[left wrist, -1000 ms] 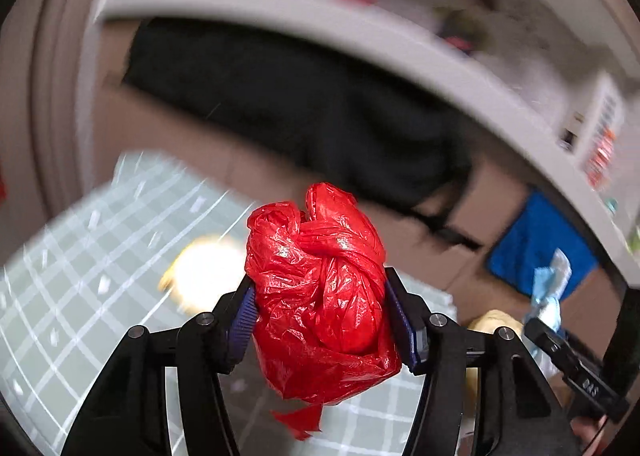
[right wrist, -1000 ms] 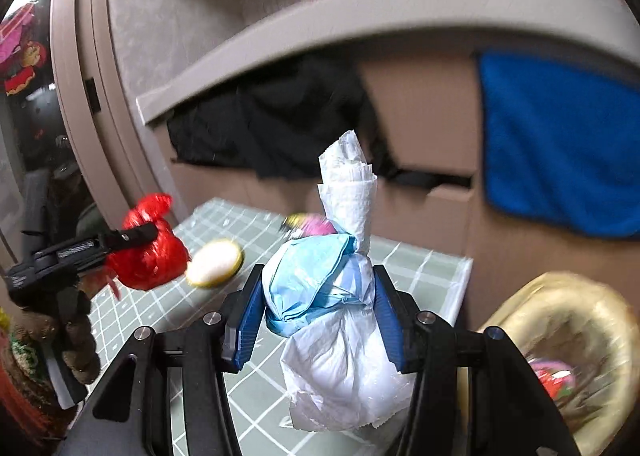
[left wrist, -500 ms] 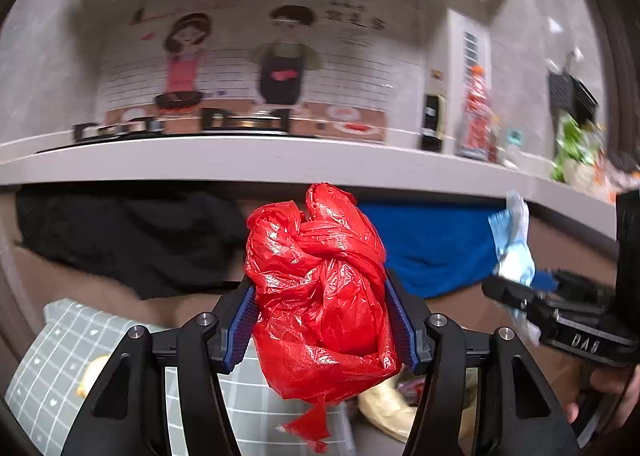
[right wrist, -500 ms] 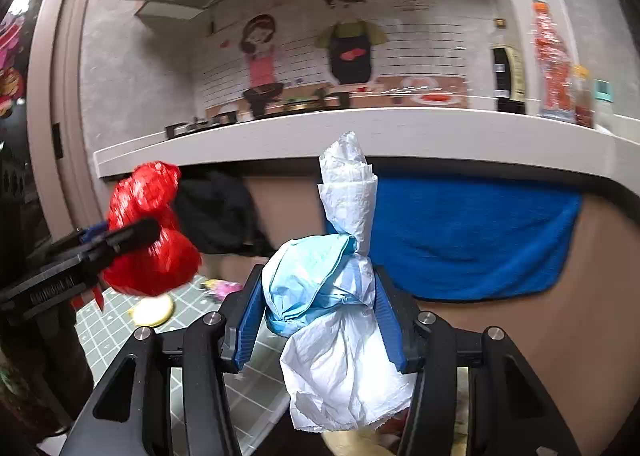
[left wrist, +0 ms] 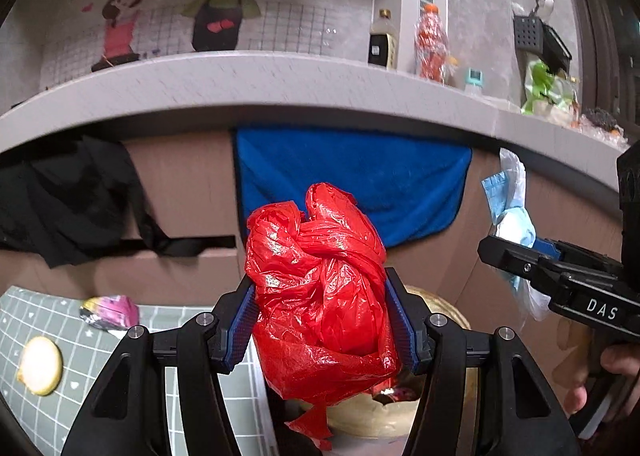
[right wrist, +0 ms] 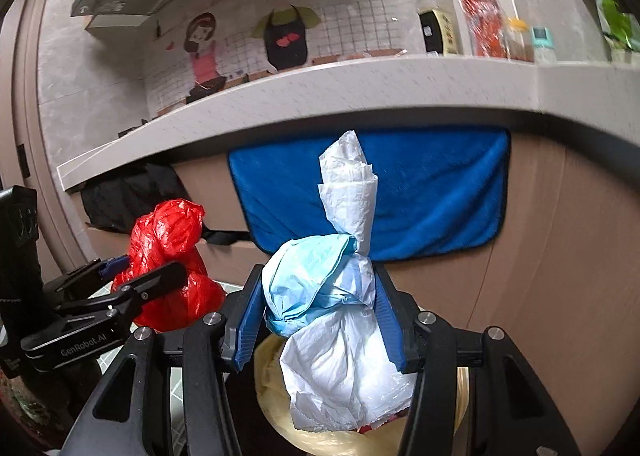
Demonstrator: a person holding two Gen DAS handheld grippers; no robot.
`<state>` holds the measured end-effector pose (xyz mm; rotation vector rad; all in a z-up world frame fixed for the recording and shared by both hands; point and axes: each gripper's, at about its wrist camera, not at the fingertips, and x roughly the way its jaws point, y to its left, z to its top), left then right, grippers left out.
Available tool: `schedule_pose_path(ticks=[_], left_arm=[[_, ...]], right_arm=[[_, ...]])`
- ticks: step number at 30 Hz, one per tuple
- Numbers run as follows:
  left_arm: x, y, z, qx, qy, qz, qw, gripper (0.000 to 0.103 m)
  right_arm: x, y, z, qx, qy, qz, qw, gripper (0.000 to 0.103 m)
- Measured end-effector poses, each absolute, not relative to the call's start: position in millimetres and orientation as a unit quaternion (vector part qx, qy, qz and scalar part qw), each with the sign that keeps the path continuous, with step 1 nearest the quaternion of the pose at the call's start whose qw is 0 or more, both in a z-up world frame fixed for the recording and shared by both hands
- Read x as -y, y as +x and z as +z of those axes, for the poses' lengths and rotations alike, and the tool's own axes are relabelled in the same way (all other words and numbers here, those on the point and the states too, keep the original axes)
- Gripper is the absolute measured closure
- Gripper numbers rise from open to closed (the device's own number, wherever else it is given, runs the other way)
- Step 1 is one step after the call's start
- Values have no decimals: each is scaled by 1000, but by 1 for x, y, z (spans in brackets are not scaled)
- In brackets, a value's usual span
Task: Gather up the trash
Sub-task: 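Carry the red bag and white-blue tissue with both tools over the bin, then open both tools to drop the bag and tissue into the bin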
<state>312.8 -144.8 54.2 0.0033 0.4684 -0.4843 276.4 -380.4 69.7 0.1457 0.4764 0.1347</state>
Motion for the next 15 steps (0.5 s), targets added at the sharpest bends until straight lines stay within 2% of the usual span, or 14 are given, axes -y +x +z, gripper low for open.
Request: schedule_pose_path(ticks=[15], left_arm=[[170,346,7,-292,-2,-256,922,44]], right_arm=[[398,295,24,-279,90,56,954,54]])
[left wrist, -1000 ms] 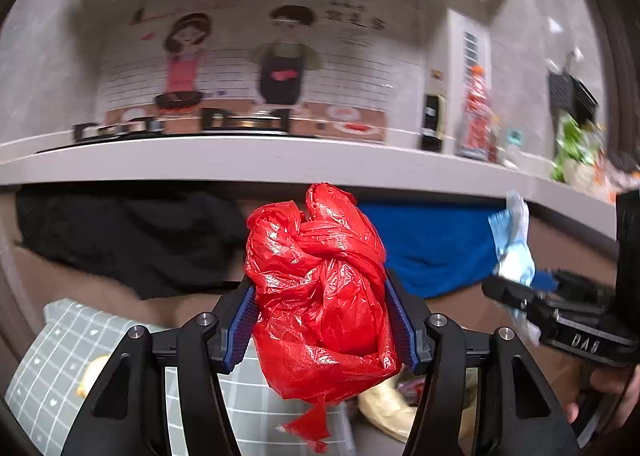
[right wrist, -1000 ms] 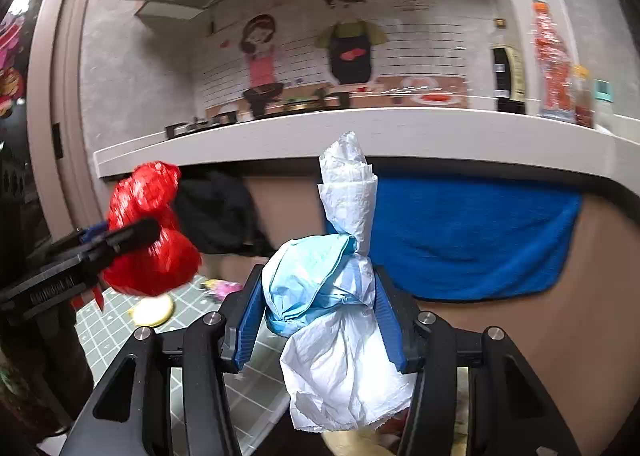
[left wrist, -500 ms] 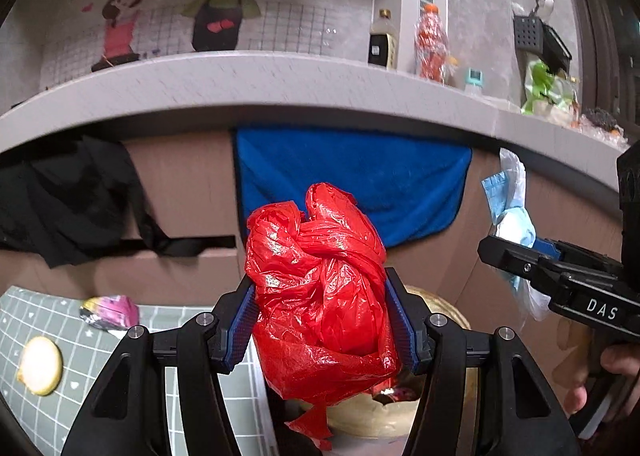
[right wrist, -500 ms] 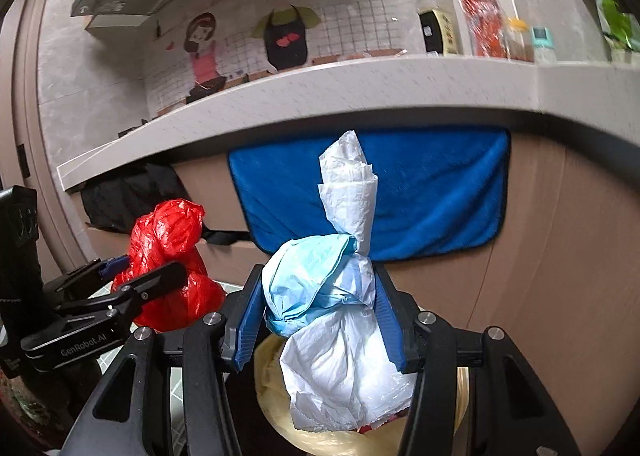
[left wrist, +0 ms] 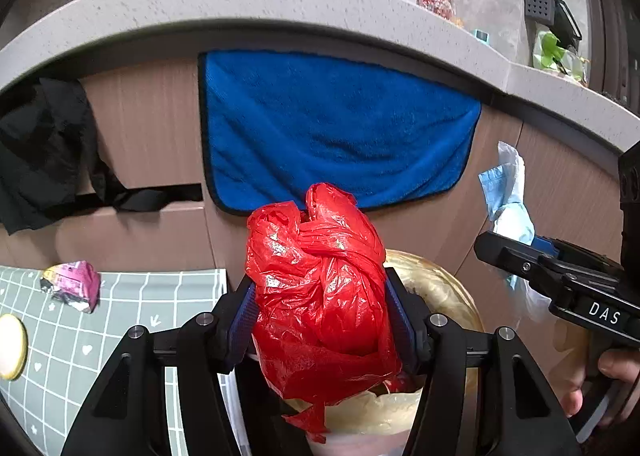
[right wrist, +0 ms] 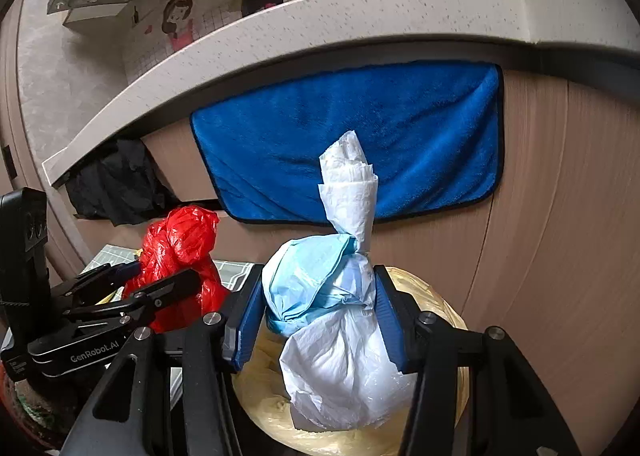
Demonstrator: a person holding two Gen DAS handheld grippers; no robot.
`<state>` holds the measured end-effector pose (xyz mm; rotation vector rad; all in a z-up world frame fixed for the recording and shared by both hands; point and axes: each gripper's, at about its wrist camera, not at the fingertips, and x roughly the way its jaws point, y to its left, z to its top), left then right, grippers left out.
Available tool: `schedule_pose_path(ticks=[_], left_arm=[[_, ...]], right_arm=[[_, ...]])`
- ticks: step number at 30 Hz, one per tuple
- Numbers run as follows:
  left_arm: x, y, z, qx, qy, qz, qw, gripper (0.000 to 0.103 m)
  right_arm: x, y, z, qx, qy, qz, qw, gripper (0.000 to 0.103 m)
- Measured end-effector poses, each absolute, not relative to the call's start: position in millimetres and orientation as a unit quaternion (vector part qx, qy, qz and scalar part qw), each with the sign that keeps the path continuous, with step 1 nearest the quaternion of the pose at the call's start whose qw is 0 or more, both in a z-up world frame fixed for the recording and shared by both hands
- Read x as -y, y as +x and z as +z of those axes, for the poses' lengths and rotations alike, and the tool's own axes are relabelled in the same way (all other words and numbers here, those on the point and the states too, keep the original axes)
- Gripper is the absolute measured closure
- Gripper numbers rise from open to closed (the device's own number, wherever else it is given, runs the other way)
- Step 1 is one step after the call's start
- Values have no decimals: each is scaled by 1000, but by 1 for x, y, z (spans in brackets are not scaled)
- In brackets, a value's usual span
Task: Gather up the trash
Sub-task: 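Open both tools to drop the bag and tissue into the bin, then move both tools back to the table toward the yellow lid and foil wrapper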
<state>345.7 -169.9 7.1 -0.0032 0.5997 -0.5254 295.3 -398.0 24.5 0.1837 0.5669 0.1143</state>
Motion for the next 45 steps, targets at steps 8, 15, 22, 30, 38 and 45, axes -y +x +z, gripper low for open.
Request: schedule_pose_path(ticks=[8,15,22,30,38,45], left_arm=[[179,367,-8,-313,-12,-268,911,43],[177,394,-19,-356,-49,-327,874,26],[136,393,-7,-351,-80,-297,884,26],[30,377,0,-320,-89,-201,922,26],[-115,377,-30,-341,-111,-99,928,25],[-229,386,-71,-379,-153,-19,913,25]], right_arm=[[404,308,6,-300,96,49,948,54],[417,315,-7,-302,132,35,943,35],[416,314,-7,-310,153,28,938,33],[373,300,14,-290,126,45,948,33],[291,308,22,-292,83,104,947,33],[210,327,11,-312,57,153,936,33]])
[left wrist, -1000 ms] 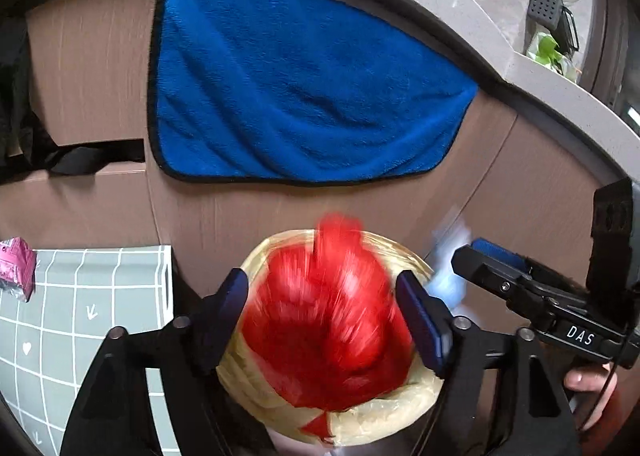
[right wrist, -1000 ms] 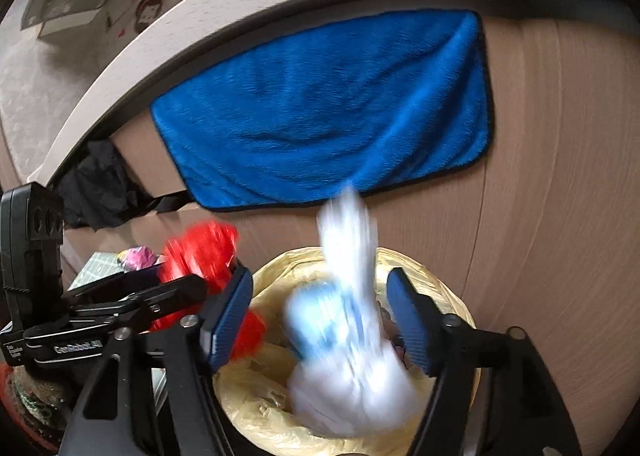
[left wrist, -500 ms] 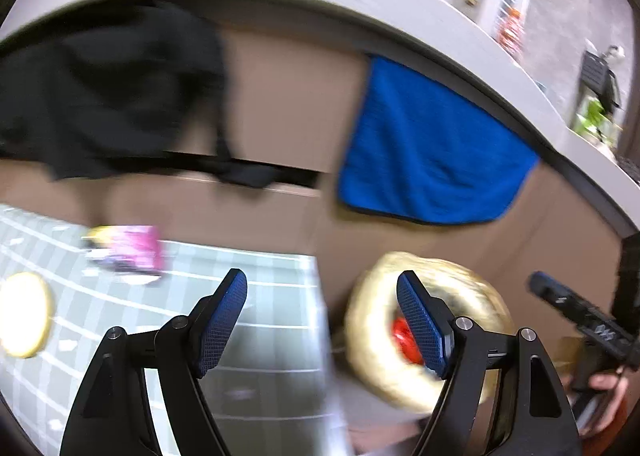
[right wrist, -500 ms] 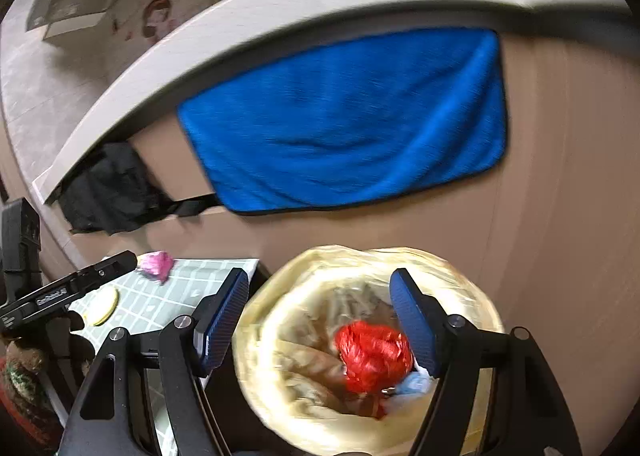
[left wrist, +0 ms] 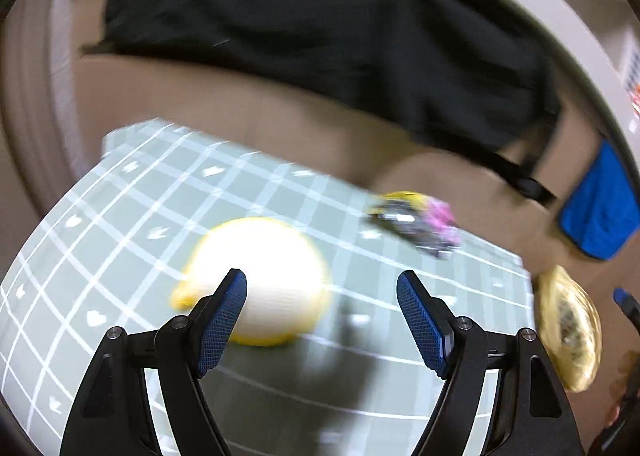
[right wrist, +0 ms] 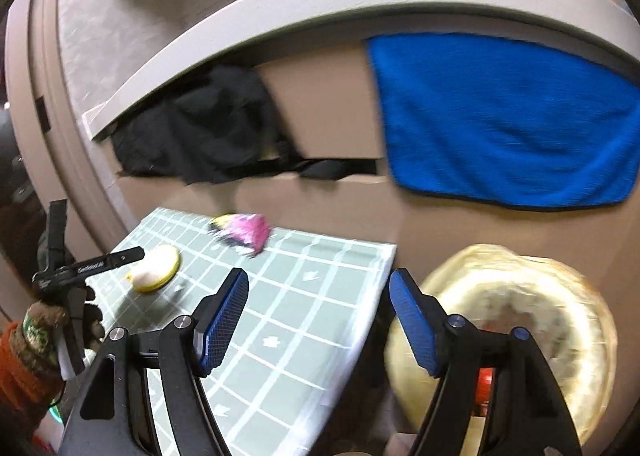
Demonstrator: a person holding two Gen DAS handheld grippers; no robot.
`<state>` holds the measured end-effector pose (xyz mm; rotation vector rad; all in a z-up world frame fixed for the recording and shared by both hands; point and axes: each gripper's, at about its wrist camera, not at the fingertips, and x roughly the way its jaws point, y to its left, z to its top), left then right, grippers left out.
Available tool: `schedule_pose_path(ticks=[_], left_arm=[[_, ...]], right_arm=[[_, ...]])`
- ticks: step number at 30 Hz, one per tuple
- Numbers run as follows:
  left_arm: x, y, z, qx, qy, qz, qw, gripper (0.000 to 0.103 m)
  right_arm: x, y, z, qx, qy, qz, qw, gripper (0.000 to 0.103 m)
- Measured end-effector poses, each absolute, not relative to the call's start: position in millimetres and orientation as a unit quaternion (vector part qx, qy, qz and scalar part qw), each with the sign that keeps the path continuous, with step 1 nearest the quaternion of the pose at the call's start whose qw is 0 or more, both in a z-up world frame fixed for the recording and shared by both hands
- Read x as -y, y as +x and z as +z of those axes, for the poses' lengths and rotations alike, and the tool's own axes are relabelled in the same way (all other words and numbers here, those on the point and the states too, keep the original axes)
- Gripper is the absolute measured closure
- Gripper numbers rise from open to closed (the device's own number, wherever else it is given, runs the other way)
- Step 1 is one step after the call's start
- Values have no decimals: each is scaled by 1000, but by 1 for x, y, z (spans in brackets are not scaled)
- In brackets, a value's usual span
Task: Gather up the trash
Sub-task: 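Move both tools back to the table toward the yellow lid and foil wrapper, then grasp the yellow-rimmed mesh lid with the left tool while the right tool grasps the pink-yellow wrapper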
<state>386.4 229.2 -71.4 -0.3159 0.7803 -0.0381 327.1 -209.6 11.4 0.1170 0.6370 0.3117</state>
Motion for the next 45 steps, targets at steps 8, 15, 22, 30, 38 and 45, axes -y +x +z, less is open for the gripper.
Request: schedule_pose_path(ticks=[8,15,22,30,38,45], left_arm=[[-283,402,-119,-430,-200,25,880,25],[-276,415,-122,-427,-203,31,880,26],[-260,428,-121,-458,-141,65,875,31],[-271,419,-118,-443,-186,30,876,38],[-280,418,-117,-434,-203,-6,878,38],[-263,429,-117,-429,-167,39,887,59]], right_arm=[[139,347,-15,-350,39,209,912,33],[109,361,-25,-361,23,230,903,33],[84,399,-24,-341,-46,222,912,33],[33,470,-52,-326,-143,243,902,33],[-4,513,-86,-348,-200,251,881,46],[29,491,-65,-374,-92,274,881,87]])
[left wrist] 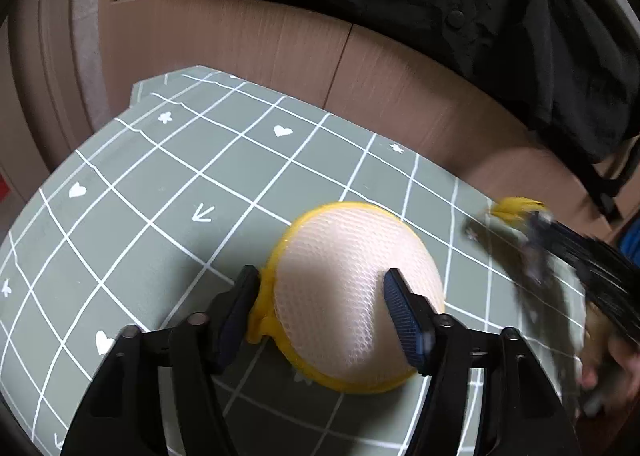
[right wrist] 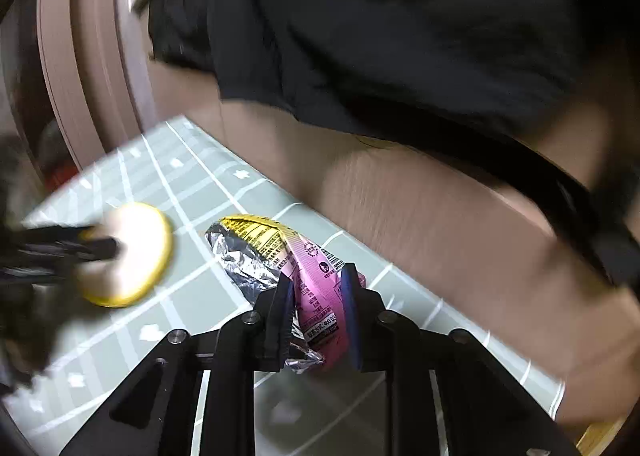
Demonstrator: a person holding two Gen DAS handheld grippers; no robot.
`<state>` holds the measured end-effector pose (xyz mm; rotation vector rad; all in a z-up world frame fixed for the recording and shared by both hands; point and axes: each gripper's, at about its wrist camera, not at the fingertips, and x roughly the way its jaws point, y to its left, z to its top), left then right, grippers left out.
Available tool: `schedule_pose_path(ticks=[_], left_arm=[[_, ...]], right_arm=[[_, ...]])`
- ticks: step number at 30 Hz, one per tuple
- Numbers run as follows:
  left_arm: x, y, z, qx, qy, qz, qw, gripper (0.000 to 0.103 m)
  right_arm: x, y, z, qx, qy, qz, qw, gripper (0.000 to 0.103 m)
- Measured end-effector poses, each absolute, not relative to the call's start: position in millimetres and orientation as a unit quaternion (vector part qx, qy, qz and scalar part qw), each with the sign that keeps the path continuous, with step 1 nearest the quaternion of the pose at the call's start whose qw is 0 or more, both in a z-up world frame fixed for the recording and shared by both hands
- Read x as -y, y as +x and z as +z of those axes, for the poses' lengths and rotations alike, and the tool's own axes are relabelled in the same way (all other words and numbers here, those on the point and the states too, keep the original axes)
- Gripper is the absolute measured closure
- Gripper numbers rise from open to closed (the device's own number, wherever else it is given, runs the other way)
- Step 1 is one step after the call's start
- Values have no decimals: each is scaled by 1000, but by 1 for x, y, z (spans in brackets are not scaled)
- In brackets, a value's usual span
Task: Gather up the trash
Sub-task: 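Grasp the yellow-rimmed mesh lid with the left tool while the right tool grasps the pink-yellow wrapper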
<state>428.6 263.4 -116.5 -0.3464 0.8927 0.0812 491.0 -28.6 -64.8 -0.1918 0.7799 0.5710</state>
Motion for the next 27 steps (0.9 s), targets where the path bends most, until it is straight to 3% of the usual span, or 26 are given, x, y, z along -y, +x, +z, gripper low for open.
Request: schedule_pose_path(ticks=[2,3,4,13,20,21,23,24,25,27], left_arm=[[-263,427,-115,-424,-185,44,885,71],[-264,424,-113,-420,-194,41,886,82],[-263,421,-109,-415,-198,38,887,84],[-215,350,-57,-379,-161,-42,910,89],[-184,312,-52,-391,-146,-82,905,89],[-184,310,-53,-392,-144,-78,905,89],[-189,305,-55,-392,-146,-69,906,89],[-192,304,-56,-391,-146,-65,906,89],[-197,302,-56,-388,-146,-58,908,89],[-204,296,-56,-379,-140,-42,914,89]], right_arm=[[42,475,-58,-377,-63,278,881,89],[49,464,-54,-379,-51,280,881,90],[56,453,-51,-380,-40,284,880,90],[101,377,-52,-407,58,309,858,90],[105,346,-69,-424,69,305,850,88],[108,340,-68,-418,68,304,854,84],[113,332,-63,-404,60,297,863,65],[116,328,-60,-398,59,292,868,45],[117,326,-58,-396,62,289,869,38],[120,325,-57,-399,81,278,870,38]])
